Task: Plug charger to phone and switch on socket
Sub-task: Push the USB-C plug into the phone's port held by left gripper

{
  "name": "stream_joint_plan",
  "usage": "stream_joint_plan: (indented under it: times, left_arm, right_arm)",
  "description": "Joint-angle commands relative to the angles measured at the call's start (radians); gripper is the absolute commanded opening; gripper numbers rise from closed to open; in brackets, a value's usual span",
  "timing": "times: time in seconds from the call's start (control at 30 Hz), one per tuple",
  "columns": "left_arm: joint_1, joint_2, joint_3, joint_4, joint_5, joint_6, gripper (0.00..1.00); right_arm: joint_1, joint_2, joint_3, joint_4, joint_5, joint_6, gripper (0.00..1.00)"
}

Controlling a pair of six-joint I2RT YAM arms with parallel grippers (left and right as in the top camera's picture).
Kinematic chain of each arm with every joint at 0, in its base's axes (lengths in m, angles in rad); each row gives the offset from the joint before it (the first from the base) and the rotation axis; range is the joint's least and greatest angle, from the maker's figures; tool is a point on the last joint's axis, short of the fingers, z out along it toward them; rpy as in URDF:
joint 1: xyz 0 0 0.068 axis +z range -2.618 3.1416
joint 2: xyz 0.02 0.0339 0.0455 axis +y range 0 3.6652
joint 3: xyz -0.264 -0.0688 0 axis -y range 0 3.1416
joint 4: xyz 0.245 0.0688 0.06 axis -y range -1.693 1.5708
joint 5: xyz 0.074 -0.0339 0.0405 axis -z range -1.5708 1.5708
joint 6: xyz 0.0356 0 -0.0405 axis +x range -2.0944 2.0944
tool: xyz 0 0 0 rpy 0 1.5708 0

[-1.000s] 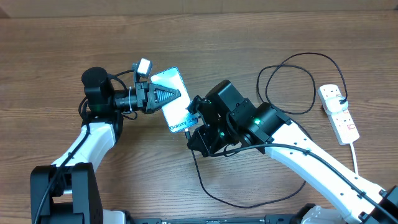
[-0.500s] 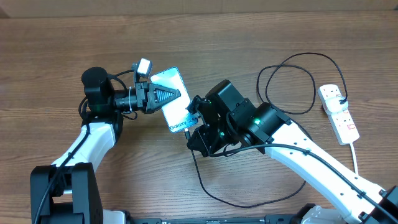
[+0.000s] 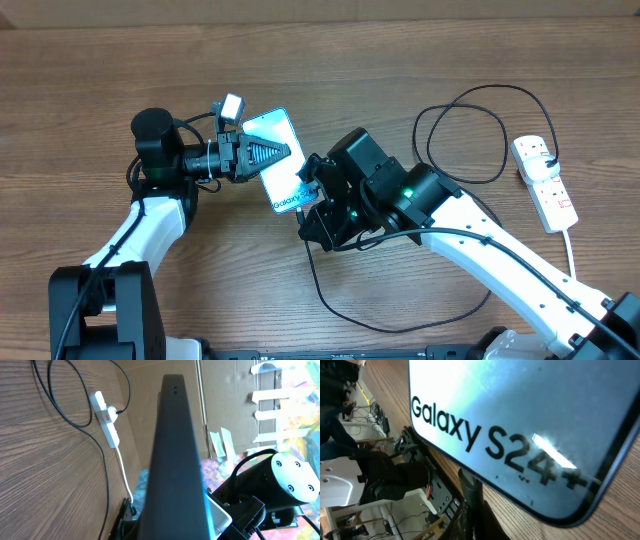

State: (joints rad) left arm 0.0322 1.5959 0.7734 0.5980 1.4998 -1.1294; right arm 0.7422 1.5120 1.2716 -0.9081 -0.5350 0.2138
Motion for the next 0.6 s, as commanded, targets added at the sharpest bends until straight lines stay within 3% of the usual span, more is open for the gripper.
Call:
stream_joint_plan:
  times: [0.0, 0.57]
  left_arm:
    - [-0.007, -0.001, 0.026, 0.009, 0.021, 0.032, 0.04]
    - [-0.023, -0.001, 0.025, 0.008, 0.082, 0.151, 0.05]
  right_arm:
    - [0.005, 0.003, 0.01, 0.011, -0.009, -0.003, 0.04]
    - [-0.003, 0.003, 0.072, -0.005, 0.019, -0.048, 0.04]
